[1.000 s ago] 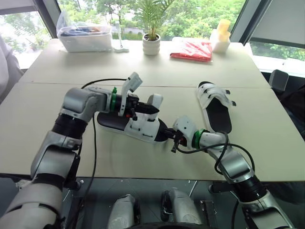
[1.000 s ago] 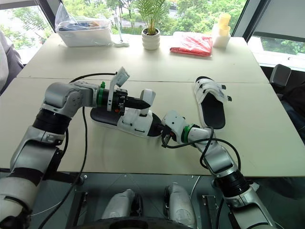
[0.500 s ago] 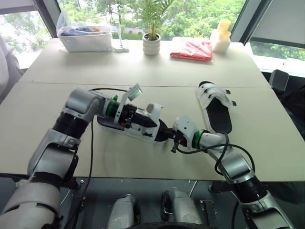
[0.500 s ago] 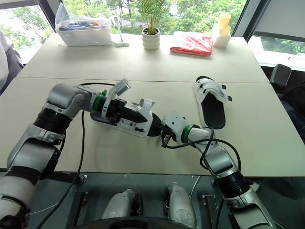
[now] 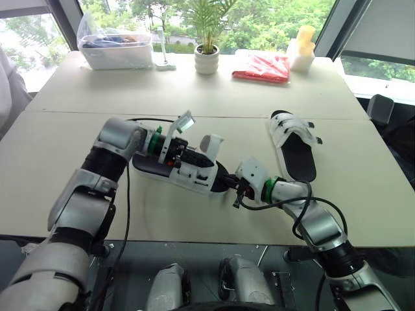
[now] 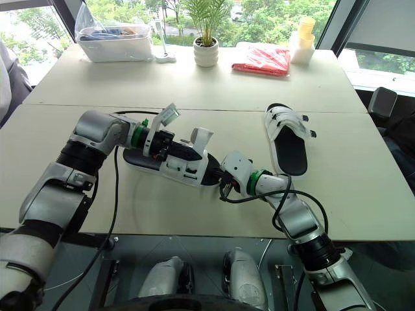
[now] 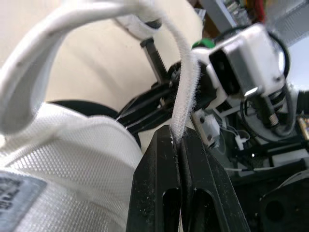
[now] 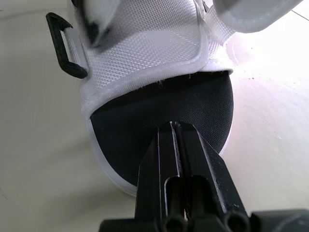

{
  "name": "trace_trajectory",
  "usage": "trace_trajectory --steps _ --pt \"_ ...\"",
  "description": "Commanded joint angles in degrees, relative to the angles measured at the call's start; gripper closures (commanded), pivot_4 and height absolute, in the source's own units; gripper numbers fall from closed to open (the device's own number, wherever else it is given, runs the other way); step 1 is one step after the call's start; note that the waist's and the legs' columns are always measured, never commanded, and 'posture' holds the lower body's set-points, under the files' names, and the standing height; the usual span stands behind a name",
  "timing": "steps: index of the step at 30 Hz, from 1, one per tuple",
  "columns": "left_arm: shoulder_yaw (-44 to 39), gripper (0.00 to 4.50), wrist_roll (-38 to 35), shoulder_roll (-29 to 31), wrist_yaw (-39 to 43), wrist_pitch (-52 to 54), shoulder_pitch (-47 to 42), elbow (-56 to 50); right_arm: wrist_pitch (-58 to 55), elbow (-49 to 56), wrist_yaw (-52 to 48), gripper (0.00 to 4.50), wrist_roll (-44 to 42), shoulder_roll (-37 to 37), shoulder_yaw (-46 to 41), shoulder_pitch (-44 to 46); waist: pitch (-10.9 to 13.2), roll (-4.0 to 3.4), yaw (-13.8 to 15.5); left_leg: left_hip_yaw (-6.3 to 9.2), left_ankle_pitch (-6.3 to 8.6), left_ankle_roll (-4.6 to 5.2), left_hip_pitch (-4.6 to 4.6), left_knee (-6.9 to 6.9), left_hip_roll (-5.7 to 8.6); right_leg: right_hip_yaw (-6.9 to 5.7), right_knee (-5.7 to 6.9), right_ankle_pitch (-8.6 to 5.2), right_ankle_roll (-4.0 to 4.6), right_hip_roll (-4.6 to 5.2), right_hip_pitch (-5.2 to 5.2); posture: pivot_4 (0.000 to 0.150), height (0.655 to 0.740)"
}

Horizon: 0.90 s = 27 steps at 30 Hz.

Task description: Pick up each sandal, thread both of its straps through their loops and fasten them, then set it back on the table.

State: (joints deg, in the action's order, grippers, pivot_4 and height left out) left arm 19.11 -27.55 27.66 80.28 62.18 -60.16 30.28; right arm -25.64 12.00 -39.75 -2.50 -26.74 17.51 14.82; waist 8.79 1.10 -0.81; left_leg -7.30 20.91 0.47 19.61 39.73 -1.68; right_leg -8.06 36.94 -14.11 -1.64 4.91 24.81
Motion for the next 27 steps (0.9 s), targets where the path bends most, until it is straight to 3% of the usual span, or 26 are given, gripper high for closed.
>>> trace_trajectory --steps 1,10,27 --pt "-1.5 4.46 -1.2 -0.2 1.7 1.7 -1.3 -0.1 -4.7 -5.3 -1.3 4.50 1.9 -0.9 4.8 -4.6 0.0 0.00 0.0 0.00 0.00 0.00 0.00 0.00 0.00 0.00 0.00 0.00 0.00 0.00 0.00 0.150 0.7288" --pt "0.7 4.46 -0.4 1.7 3.3 2.0 2.4 -6.0 -4.9 -5.1 -1.2 4.50 1.9 -0.9 4.7 -4.7 0.0 0.00 0.0 0.00 0.00 -0.01 0.00 -0.02 0.00 0.00 0.00 0.00 -0.01 0.00 0.01 0.150 0.7288" --pt "2.7 4.46 3.6 1.3 2.4 -2.2 4.9 -4.6 -5.1 -5.0 -1.1 4.50 1.8 -0.8 4.8 -4.7 0.0 0.00 0.0 0.00 0.00 0.00 -0.01 -0.02 0.00 0.00 0.00 -0.01 0.00 0.00 0.00 0.150 0.7288"
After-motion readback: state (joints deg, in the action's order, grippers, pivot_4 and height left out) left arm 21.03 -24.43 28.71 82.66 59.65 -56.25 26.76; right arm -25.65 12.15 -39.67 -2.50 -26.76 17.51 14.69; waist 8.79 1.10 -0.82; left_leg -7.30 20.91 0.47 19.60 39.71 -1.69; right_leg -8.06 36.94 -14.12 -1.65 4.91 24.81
